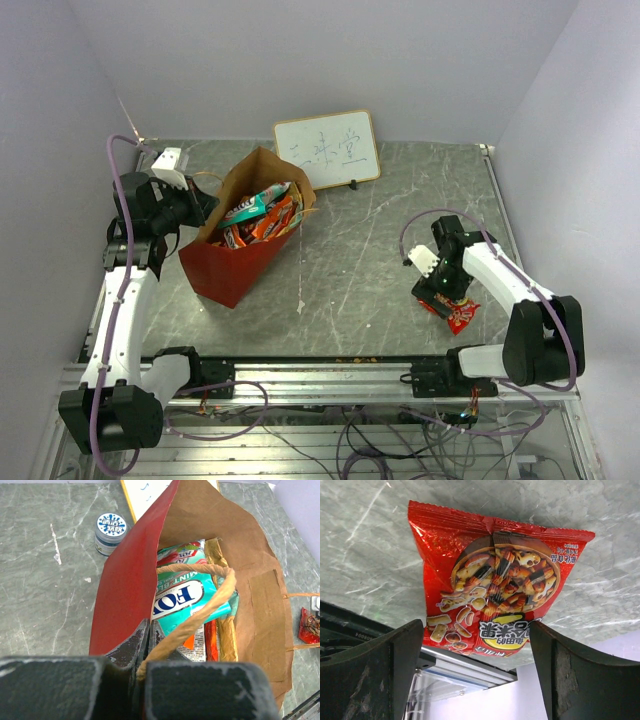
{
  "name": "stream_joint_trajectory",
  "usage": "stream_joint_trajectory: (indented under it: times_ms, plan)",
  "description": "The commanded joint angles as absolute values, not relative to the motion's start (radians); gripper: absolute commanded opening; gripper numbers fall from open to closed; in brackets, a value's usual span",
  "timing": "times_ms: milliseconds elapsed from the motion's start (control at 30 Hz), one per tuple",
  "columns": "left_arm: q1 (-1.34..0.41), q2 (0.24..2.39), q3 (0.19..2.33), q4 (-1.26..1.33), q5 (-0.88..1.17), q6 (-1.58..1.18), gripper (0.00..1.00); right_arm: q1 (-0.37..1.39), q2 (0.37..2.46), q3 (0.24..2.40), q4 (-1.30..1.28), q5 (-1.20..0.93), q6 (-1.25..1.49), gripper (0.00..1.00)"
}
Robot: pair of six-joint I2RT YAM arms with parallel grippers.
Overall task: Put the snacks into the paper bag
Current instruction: Pick up the snack from the center of the board.
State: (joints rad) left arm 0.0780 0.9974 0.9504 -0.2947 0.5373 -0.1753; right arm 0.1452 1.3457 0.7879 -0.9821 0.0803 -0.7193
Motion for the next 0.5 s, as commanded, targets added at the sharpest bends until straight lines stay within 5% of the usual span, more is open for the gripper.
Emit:
stream_joint_trajectory:
  times_ms: [0, 200, 467]
  plan:
    - [0.087, 0.982, 0.949, -0.25, 0.583, -0.167, 0.07, 0.141, 1.364, 0.771, -0.917, 0.108, -0.735, 0.82]
    - [0.087, 0.985, 0.946, -0.246, 0.592, -0.17, 0.07, 0.141, 1.407, 0.778, -0.878, 0.078, -0.733, 0.65]
    - [0.087, 0.981, 0.946, -0.244, 0.596, -0.17, 0.07, 0.142, 1.472, 0.886, -0.876, -0.075, -0.73, 0.29]
